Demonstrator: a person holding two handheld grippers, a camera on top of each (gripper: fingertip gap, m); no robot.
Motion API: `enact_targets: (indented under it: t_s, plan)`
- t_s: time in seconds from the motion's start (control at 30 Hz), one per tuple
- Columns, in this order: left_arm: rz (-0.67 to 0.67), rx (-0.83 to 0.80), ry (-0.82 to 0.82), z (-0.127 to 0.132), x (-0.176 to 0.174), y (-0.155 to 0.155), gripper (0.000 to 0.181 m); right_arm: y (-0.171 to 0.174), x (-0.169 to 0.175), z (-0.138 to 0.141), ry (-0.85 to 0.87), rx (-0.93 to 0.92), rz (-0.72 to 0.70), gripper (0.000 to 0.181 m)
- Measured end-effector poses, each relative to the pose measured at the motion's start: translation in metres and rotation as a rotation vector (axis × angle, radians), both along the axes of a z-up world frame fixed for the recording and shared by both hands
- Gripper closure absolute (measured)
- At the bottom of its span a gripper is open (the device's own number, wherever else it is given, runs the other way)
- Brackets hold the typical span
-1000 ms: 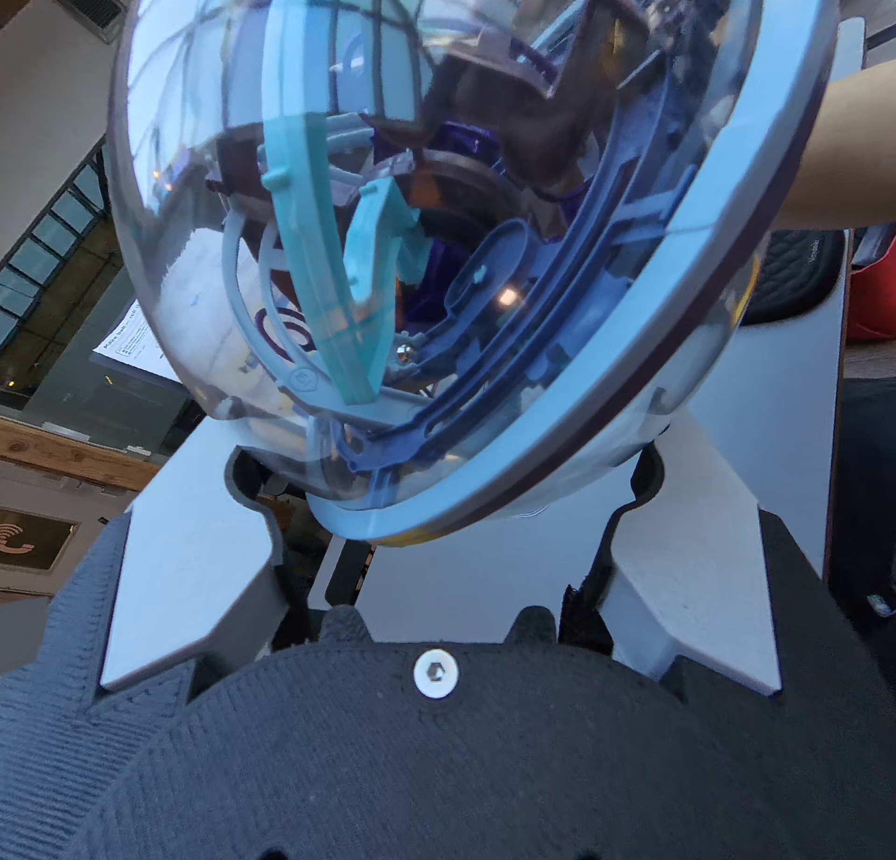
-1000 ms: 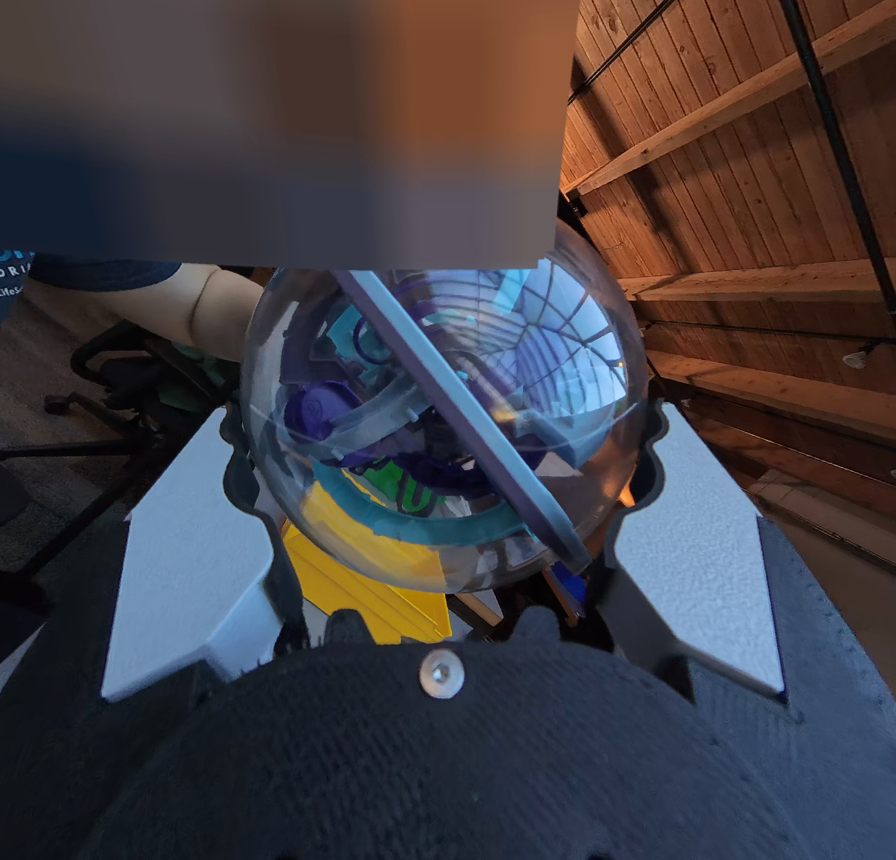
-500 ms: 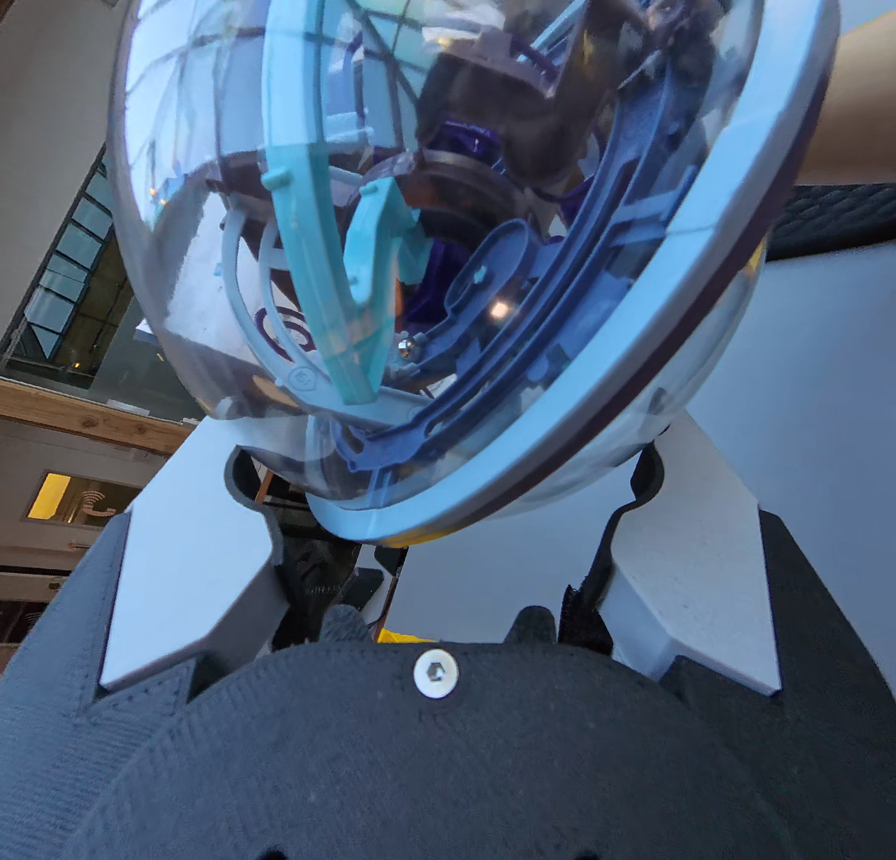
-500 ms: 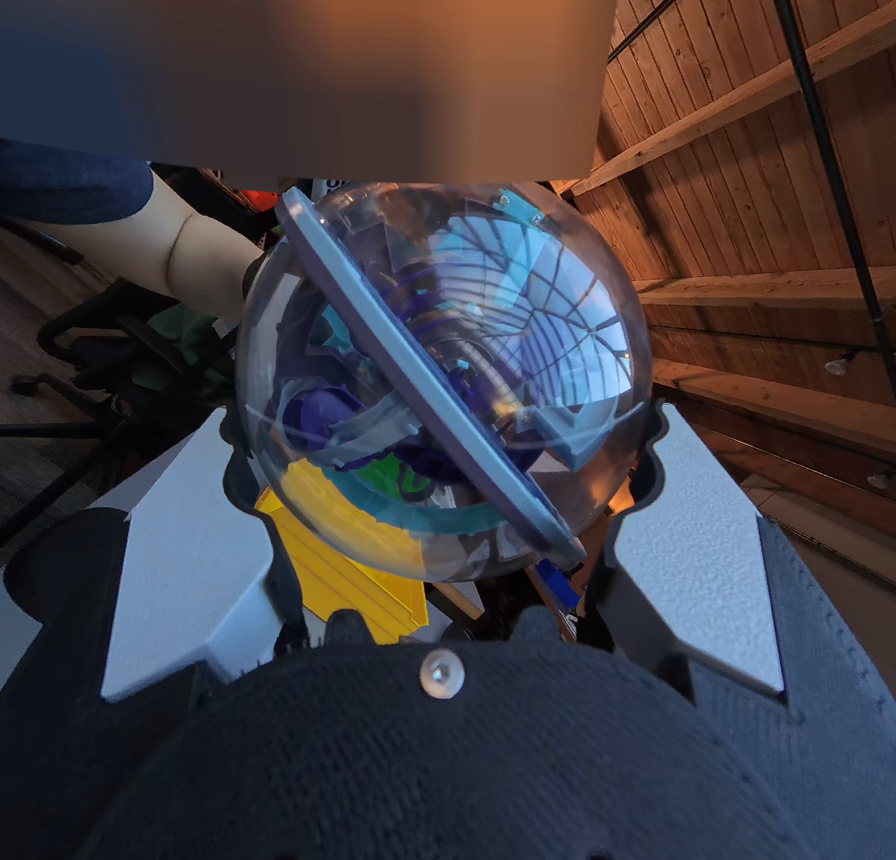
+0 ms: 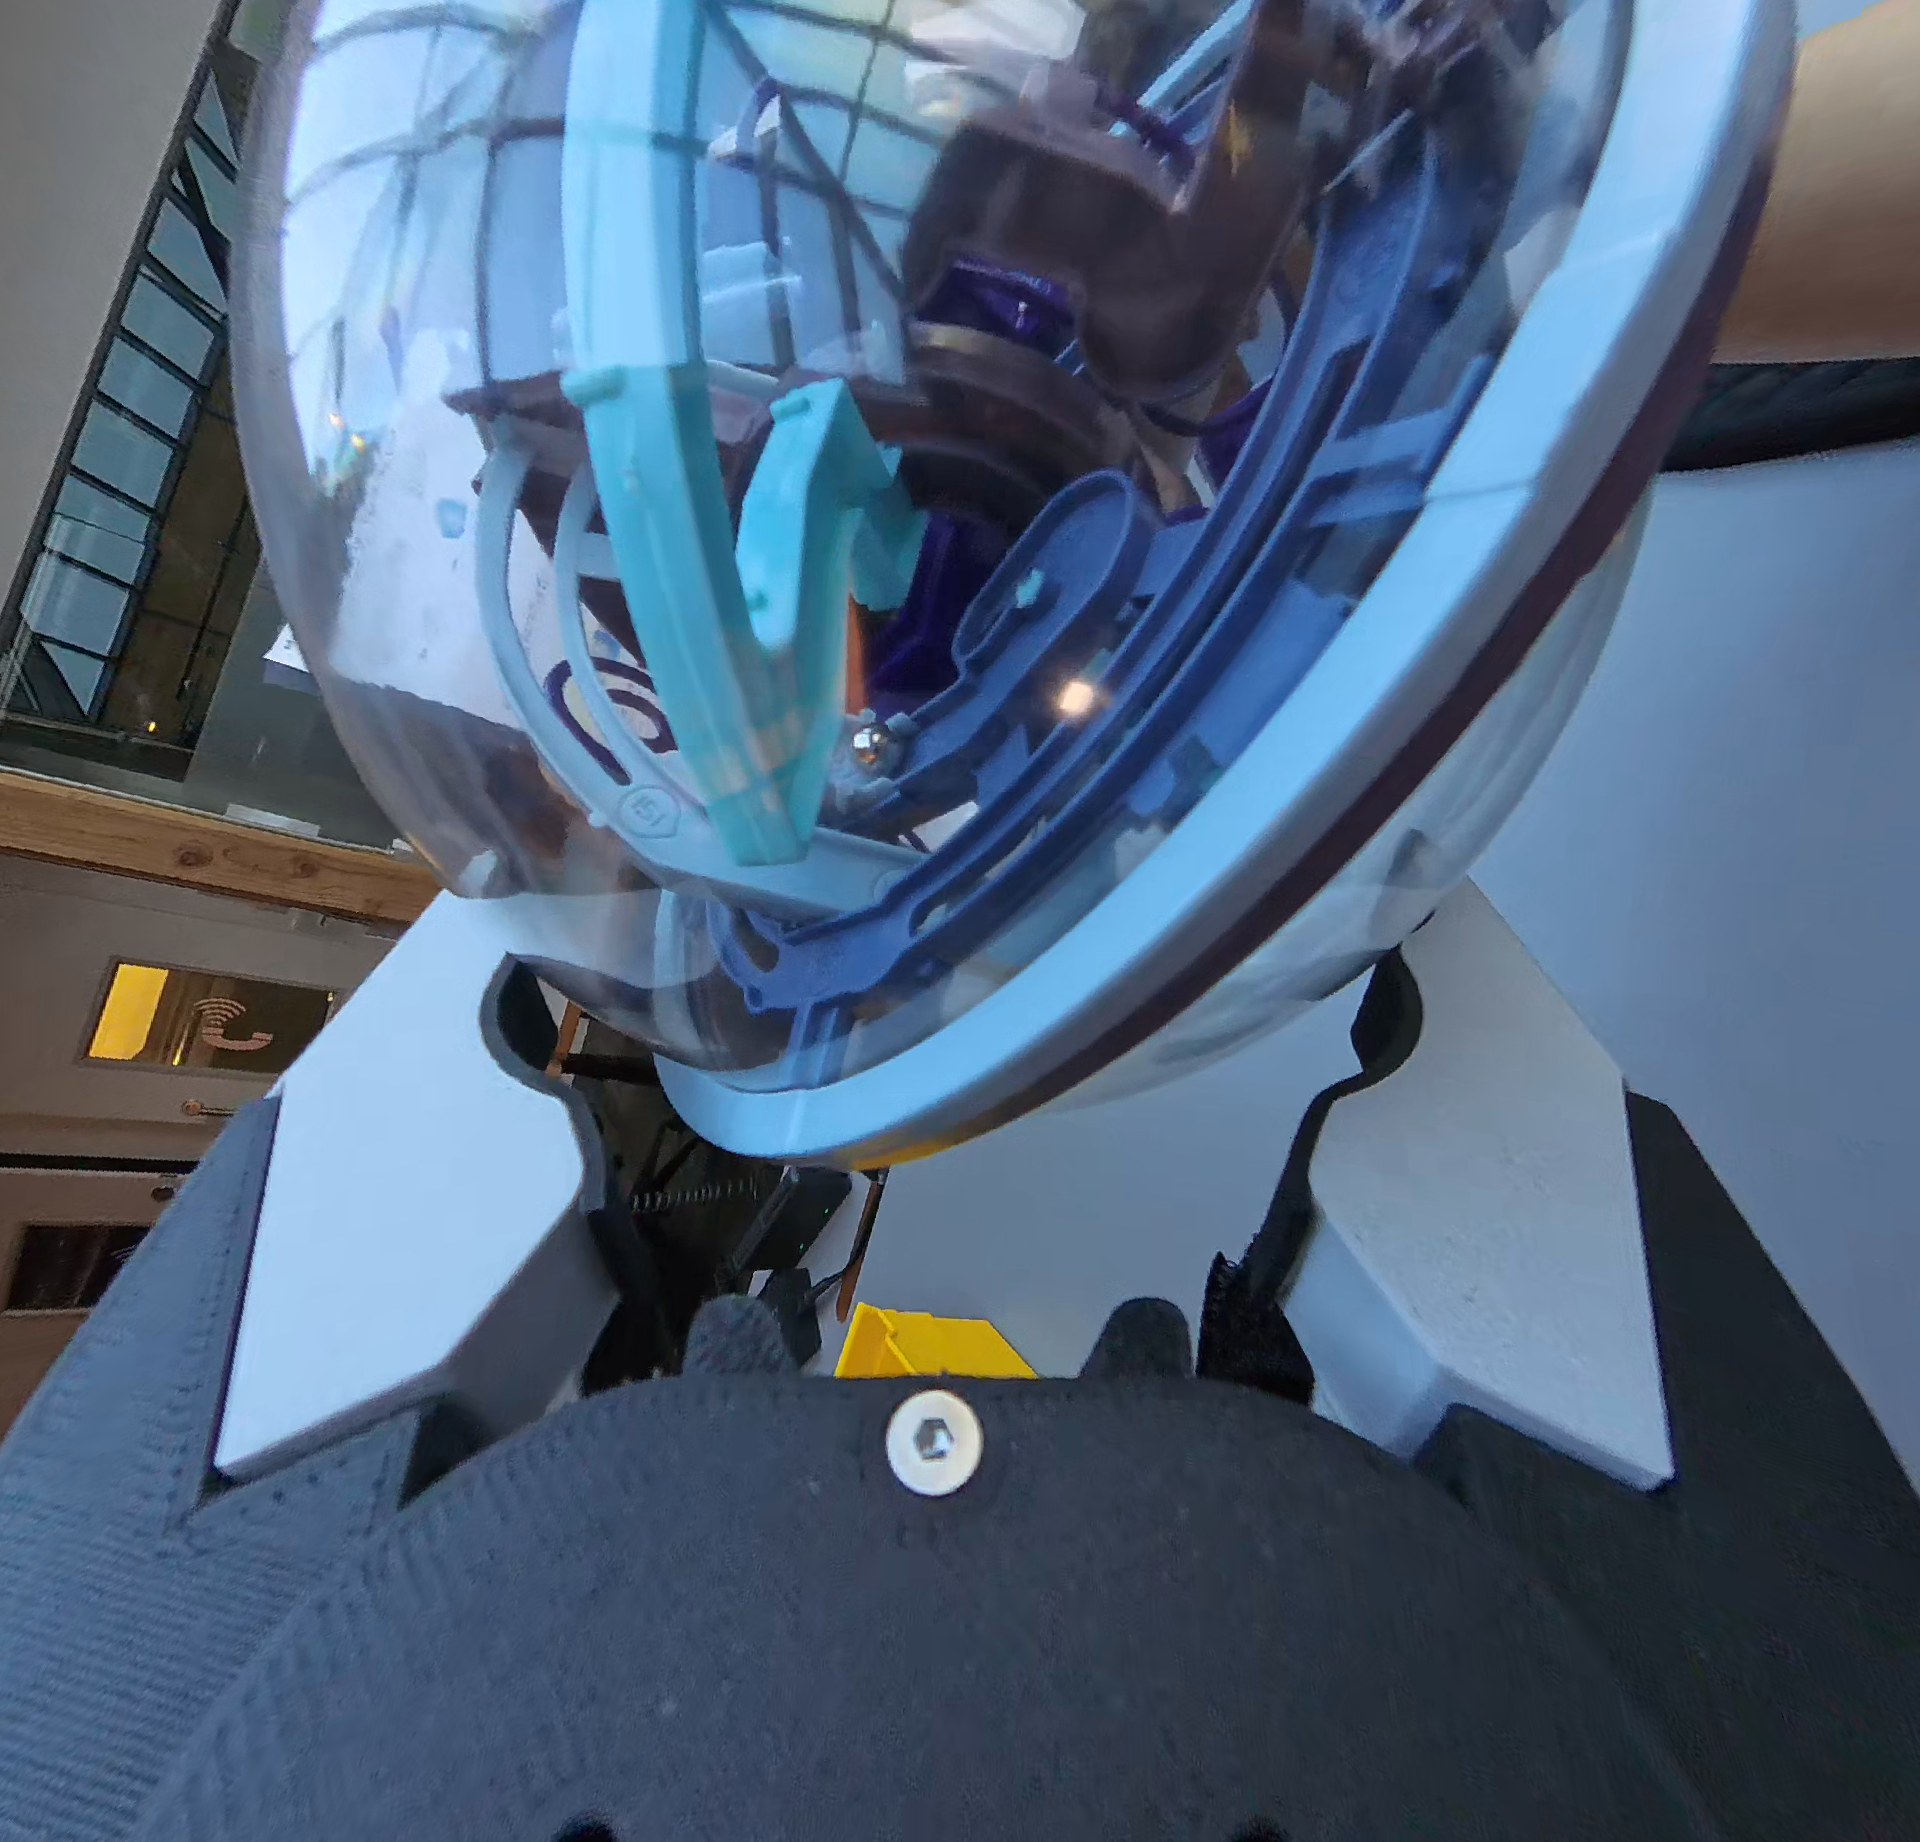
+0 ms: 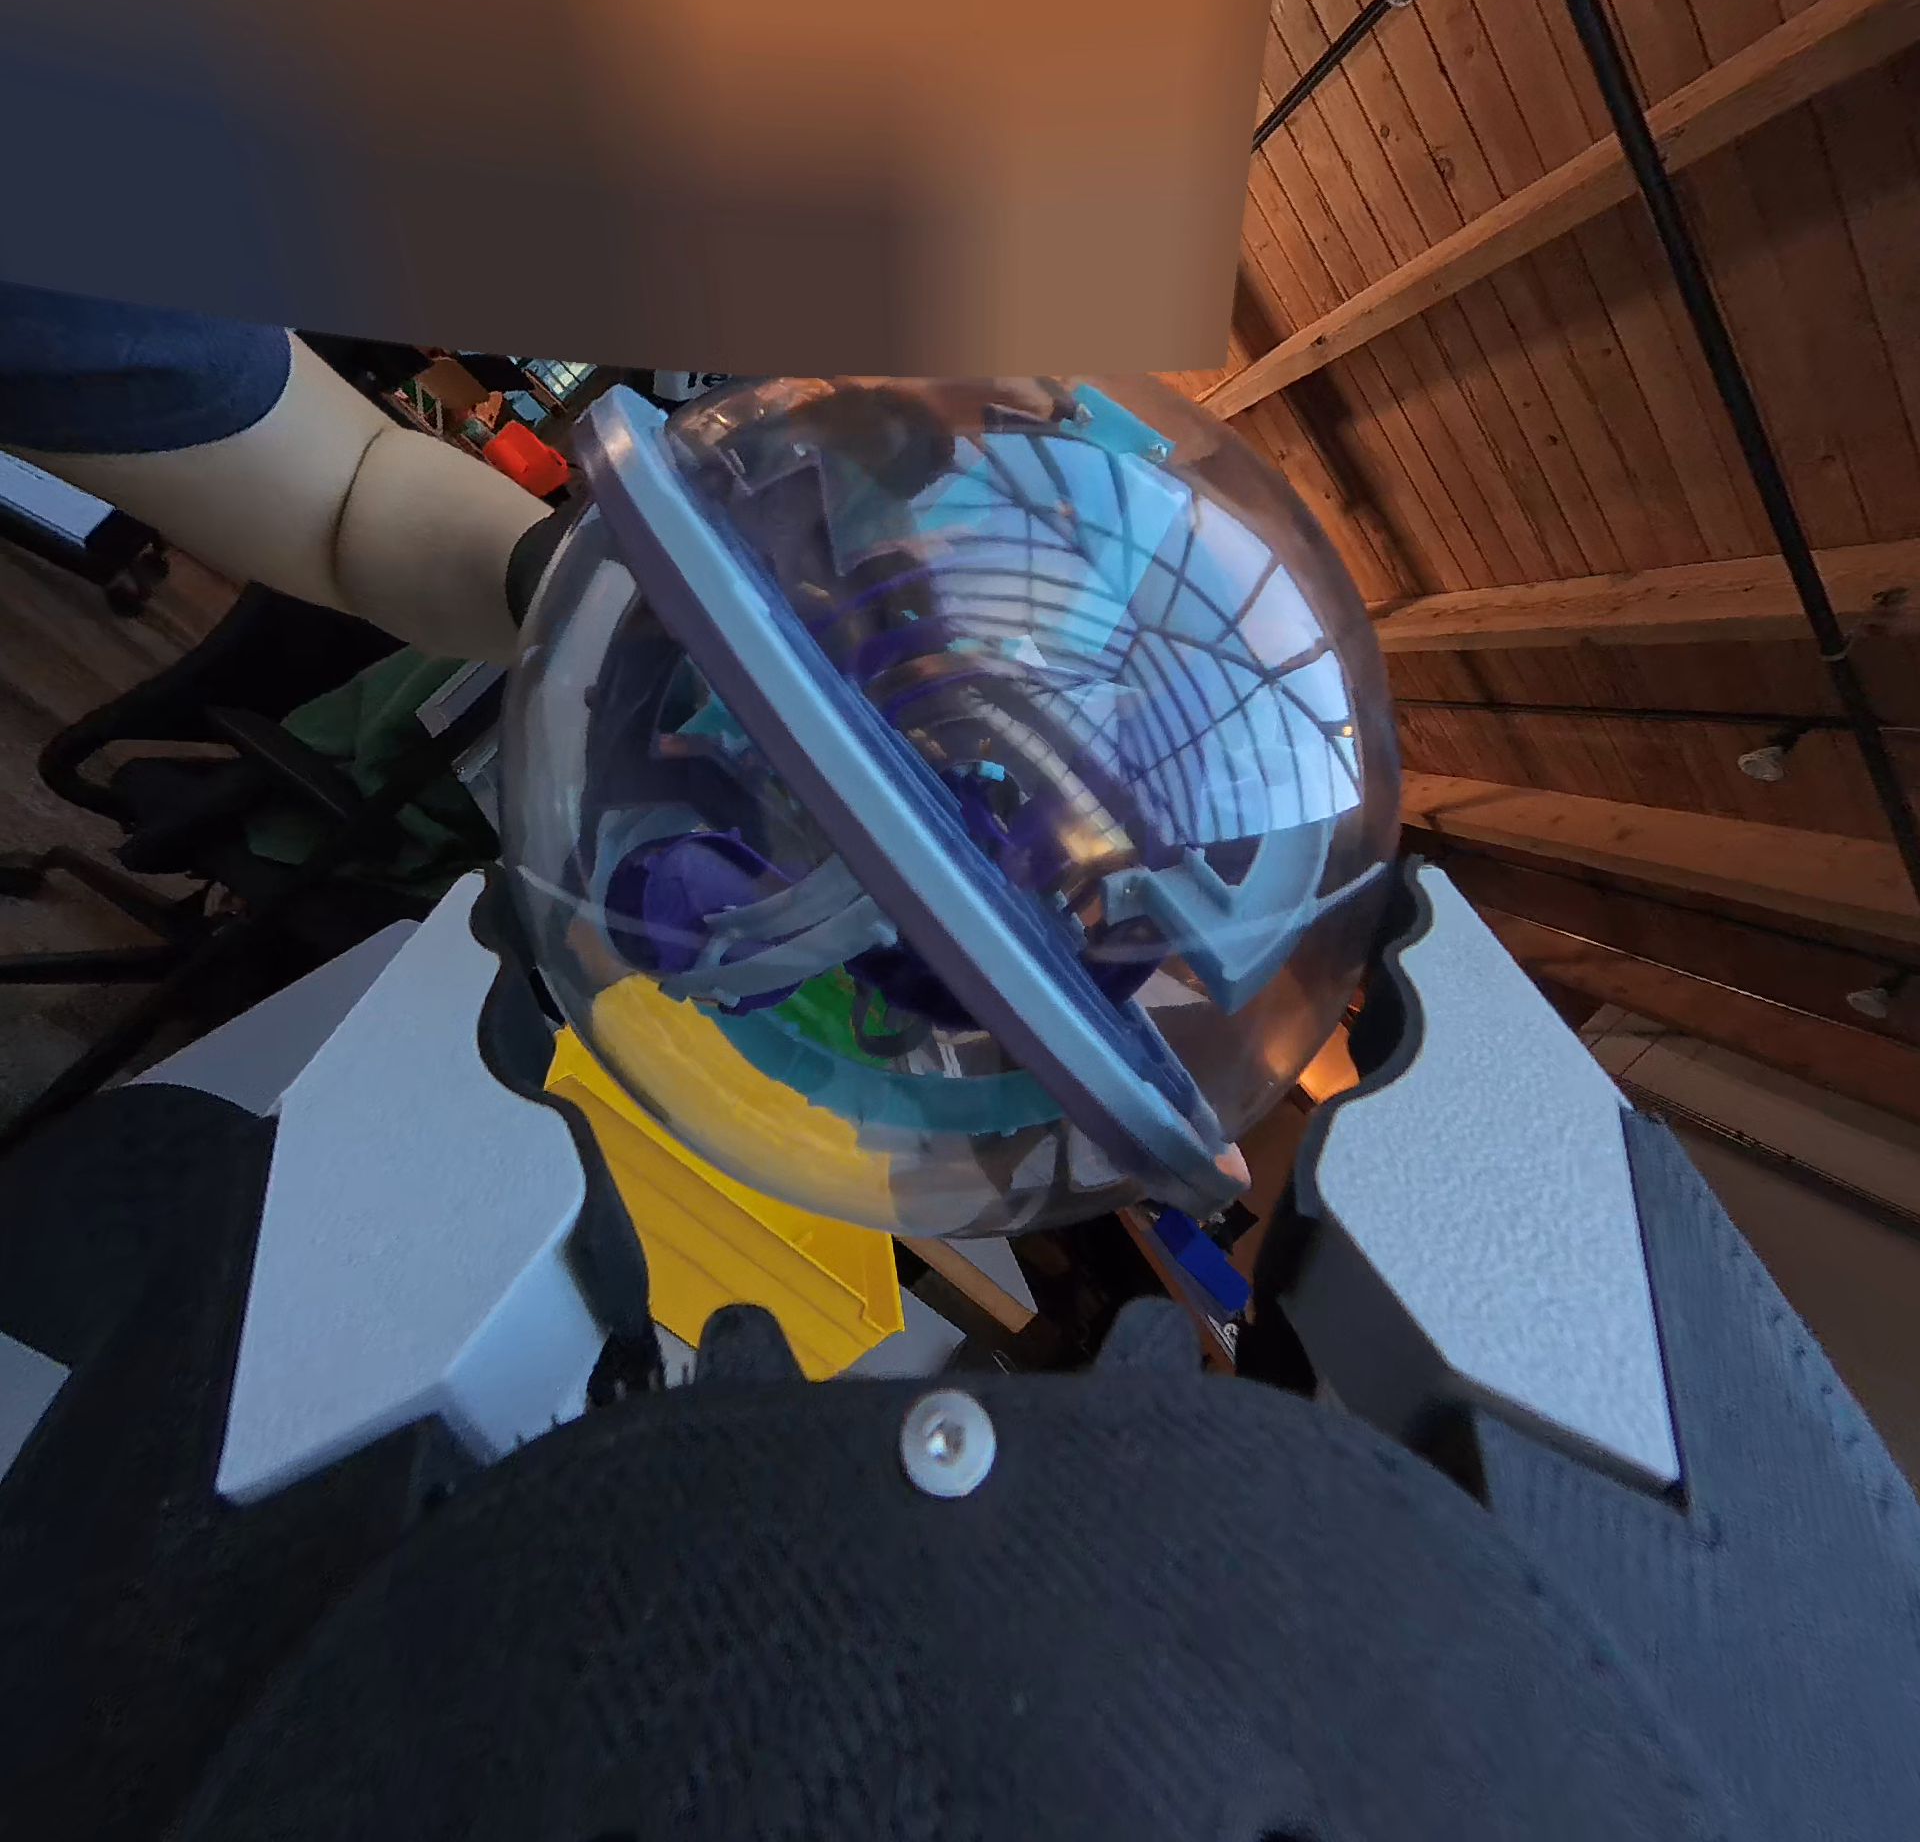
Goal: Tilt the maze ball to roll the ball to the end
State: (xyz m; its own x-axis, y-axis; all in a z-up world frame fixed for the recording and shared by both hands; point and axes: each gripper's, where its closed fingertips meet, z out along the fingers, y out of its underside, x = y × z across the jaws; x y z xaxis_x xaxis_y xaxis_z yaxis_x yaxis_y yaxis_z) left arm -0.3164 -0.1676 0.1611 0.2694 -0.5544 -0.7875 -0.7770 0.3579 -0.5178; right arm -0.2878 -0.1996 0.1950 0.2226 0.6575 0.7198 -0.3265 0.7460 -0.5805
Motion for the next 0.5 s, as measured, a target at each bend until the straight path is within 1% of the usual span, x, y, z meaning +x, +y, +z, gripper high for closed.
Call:
enact_targets:
  t_s: [0.23,0.5]
  plan:
    - [-0.022,0.011,0.003,-0.006,0.006,0.007,0.026,0.005,0.006,-0.006,-0.001,0.016,-0.028,0.024]
    - [-0.042,0.051,0.003,-0.006,0.011,0.007,0.026,0.004,0.010,-0.007,-0.005,0.053,-0.053,0.024]
